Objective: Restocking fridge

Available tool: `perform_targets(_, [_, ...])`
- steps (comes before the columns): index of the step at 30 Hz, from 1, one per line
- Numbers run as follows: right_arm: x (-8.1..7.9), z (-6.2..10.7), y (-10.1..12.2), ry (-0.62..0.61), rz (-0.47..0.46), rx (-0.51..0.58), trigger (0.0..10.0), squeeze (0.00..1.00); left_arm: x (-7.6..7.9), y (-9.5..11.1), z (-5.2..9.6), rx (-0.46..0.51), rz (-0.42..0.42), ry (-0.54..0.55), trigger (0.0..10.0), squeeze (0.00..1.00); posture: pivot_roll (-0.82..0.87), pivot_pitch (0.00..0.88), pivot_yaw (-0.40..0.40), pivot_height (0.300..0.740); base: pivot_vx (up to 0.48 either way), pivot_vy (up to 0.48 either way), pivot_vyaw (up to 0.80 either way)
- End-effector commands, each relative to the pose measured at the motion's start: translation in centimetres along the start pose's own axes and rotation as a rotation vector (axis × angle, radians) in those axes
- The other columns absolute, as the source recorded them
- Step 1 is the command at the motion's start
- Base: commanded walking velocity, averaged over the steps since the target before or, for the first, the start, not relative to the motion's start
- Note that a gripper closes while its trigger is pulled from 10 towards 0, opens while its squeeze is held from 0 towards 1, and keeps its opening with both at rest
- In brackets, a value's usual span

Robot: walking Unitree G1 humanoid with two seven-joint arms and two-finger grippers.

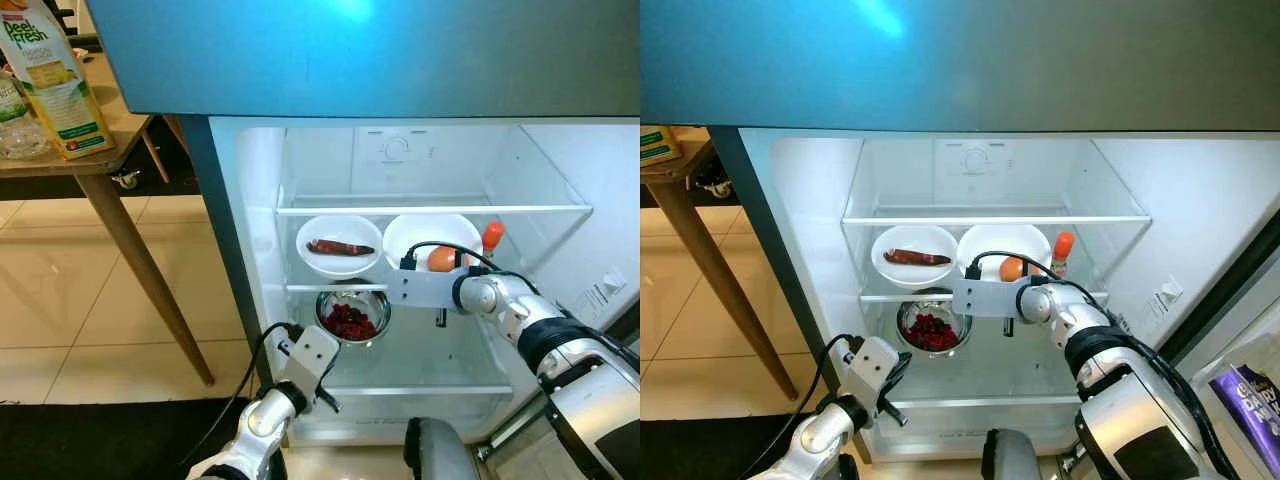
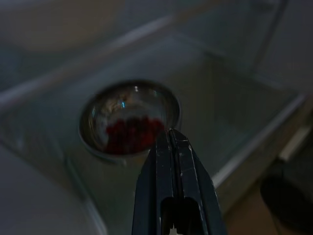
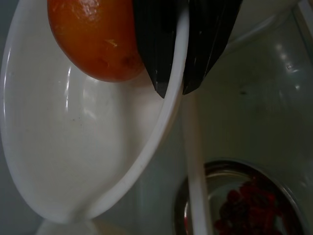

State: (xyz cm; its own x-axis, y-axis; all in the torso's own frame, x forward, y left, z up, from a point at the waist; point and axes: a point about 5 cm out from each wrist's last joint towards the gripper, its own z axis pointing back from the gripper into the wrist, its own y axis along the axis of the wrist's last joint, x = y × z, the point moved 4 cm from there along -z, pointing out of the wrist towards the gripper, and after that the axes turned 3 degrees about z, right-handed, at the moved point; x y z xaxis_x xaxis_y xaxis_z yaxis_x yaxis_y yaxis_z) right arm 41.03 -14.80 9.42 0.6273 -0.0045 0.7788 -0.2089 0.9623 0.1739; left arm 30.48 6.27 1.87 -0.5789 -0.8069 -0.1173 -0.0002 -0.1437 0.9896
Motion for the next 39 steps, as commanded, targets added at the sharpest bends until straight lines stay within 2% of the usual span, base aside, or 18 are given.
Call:
perform_targets(1, [1.9,0.4,0.2,-0.034,0.018,-0.01,10.0,0.0,0.0,2.3,-0.9,0.11,-0.005,0.016,10.0,0.0,-0.1,0.0,-0.047,0.55,0.0,0.0,0.0])
perform_targets(3, [2.0,0.4,0.2,-0.036,0.015,-0.013,10.0,0.0,0.0,2.5,-1.0,0.122,-0.007,0.019,10.0,0.0,-0.1,0.0,-0.047,0.55,0.0,0.0,0.0])
perform_targets(4, [2.4,0.5,0.1,-0.032,-0.006,-0.014,10.0,0.0,-0.1,3.6,-1.4,0.167,-0.012,0.027,10.0,0.0,-0.1,0.0,-0.047,0.55,0.0,0.0,0.0])
perform_targets(9, [2.7,0.6,0.2,-0.026,-0.034,-0.002,10.0,0.0,-0.1,4.4,-1.6,0.202,-0.018,0.038,10.0,0.0,-0.1,0.0,-0.047,0.55,0.0,0.0,0.0])
perform_targets(13, [2.7,0.6,1.0,-0.002,-0.066,0.032,10.0,0.0,-0.3,4.4,-1.7,0.205,-0.011,0.054,10.0,0.0,-0.1,0.0,-0.047,0.55,0.0,0.0,0.0])
perform_targets(16, [2.5,0.4,1.0,0.015,-0.047,0.018,10.0,0.0,-0.5,4.4,-1.7,0.201,-0.006,0.069,10.0,0.0,-0.1,0.0,-0.047,0.55,0.0,0.0,0.0])
perform_targets(34, [1.9,-0.5,2.1,-0.029,-0.047,-0.007,10.0,0.0,-1.2,4.9,-1.7,0.225,0.008,0.116,10.0,0.0,-0.1,0.006,-0.045,0.55,0.0,0.0,0.0])
perform_targets(35, [1.9,-0.5,2.1,-0.038,-0.045,-0.006,10.0,0.25,-1.2,5.0,-1.8,0.226,0.008,0.116,10.0,0.0,-0.1,0.006,-0.045,0.55,0.0,0.0,0.0])
perform_targets(37, [1.9,-0.6,2.1,-0.044,-0.046,-0.006,10.0,0.25,-1.2,5.0,-1.8,0.227,0.008,0.116,10.0,0.0,-0.1,0.006,-0.045,0.55,0.0,0.0,0.0])
perform_targets(38, [2.1,-0.6,2.2,-0.055,-0.046,-0.006,10.0,0.85,-1.2,5.0,-1.8,0.228,0.008,0.116,10.0,0.0,-0.1,0.006,-0.045,0.55,0.0,0.0,0.0])
perform_targets(39, [2.2,-0.5,2.2,-0.067,-0.043,-0.008,10.0,1.0,-1.2,5.0,-1.8,0.229,0.007,0.115,10.0,0.0,-0.1,0.006,-0.045,0.55,0.0,0.0,0.0])
